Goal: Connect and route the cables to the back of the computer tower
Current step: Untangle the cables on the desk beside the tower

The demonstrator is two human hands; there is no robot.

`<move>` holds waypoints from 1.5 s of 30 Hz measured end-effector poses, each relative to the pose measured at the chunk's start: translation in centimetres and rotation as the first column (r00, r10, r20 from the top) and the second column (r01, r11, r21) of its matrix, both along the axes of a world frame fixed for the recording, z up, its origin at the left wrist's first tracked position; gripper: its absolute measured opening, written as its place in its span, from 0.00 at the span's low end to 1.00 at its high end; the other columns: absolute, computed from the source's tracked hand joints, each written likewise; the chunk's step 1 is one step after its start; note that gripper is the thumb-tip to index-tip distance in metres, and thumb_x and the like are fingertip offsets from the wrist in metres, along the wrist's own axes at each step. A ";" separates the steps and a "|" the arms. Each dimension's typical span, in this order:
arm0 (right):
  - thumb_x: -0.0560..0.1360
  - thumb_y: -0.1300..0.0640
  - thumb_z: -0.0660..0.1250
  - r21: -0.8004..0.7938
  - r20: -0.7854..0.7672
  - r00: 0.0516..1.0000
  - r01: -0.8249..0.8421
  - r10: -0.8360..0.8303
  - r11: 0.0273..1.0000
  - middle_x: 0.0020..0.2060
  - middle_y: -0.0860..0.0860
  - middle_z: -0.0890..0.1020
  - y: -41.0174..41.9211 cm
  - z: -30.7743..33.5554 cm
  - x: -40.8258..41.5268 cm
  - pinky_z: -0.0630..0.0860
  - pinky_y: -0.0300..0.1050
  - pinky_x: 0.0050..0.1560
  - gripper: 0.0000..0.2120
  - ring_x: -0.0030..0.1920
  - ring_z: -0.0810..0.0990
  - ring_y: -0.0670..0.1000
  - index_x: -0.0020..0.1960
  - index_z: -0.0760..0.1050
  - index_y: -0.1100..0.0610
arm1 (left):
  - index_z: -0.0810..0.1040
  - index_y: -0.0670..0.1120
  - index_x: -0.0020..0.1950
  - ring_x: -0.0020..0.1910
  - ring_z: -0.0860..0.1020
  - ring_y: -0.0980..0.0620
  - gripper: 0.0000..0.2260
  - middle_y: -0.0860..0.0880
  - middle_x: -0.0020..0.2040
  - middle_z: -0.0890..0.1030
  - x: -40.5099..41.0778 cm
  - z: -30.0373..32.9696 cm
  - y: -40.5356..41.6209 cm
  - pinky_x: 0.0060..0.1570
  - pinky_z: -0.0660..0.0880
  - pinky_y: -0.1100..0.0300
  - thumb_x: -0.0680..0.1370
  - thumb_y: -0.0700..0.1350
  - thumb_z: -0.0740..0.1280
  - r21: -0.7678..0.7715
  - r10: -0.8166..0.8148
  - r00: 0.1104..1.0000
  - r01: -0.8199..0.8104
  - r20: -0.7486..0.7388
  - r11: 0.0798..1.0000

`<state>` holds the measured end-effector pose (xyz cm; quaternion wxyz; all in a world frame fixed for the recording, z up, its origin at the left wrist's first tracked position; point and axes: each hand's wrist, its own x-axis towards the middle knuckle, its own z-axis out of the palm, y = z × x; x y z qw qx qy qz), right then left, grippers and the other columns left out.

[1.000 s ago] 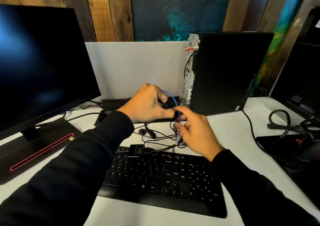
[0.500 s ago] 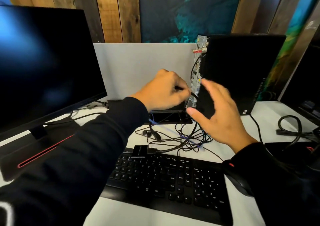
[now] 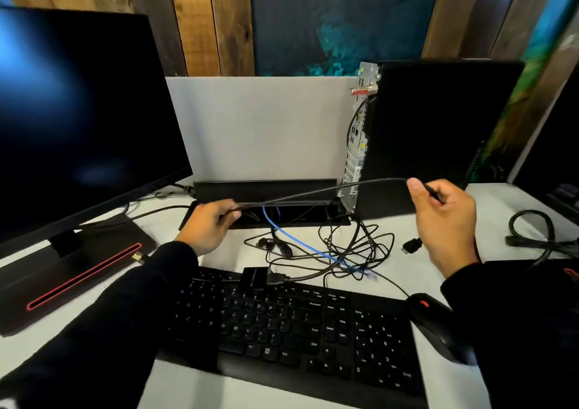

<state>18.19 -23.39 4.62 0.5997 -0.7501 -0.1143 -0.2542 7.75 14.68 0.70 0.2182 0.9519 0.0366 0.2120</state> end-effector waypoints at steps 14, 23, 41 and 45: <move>0.84 0.53 0.62 -0.308 0.173 0.981 -0.029 0.086 0.951 0.48 0.53 0.81 2.6 1.0 -0.6 0.71 0.29 0.45 0.14 0.45 0.78 0.48 0.67 0.79 0.53 | 0.85 0.43 0.59 0.56 0.83 0.55 0.10 0.50 0.54 0.86 0.7 8.0 -4.1 0.56 0.77 0.63 0.83 0.45 0.66 -0.124 -0.035 0.872 0.110 0.489 0.986; 0.78 0.35 0.63 -0.377 0.237 0.968 0.010 0.086 0.926 0.49 0.46 0.75 4.4 4.9 -1.8 0.74 0.65 0.61 0.25 0.50 0.76 0.48 0.73 0.70 0.41 | 0.84 0.43 0.60 0.45 0.82 0.52 0.10 0.49 0.46 0.84 1.1 9.5 -6.3 0.47 0.76 0.59 0.83 0.44 0.67 -0.077 -0.120 0.850 0.185 0.513 0.980; 0.74 0.38 0.72 -0.323 0.481 0.862 0.006 0.159 0.946 0.36 0.40 0.72 10.0 10.4 -2.8 0.74 0.64 0.46 0.16 0.43 0.69 0.44 0.38 0.73 0.47 | 0.77 0.54 0.49 0.49 0.80 0.61 0.05 0.56 0.45 0.82 0.6 2.4 -1.7 0.54 0.75 0.54 0.84 0.47 0.65 -0.153 -0.180 0.984 0.176 -0.016 0.973; 0.77 0.39 0.71 -0.132 0.510 0.859 0.015 0.055 0.991 0.35 0.39 0.73 10.3 10.4 -2.4 0.74 0.65 0.45 0.18 0.42 0.72 0.47 0.38 0.72 0.51 | 0.76 0.50 0.51 0.47 0.84 0.53 0.06 0.50 0.47 0.84 1.3 3.9 -3.2 0.53 0.79 0.54 0.85 0.46 0.62 -0.210 -0.114 0.972 0.158 0.207 0.965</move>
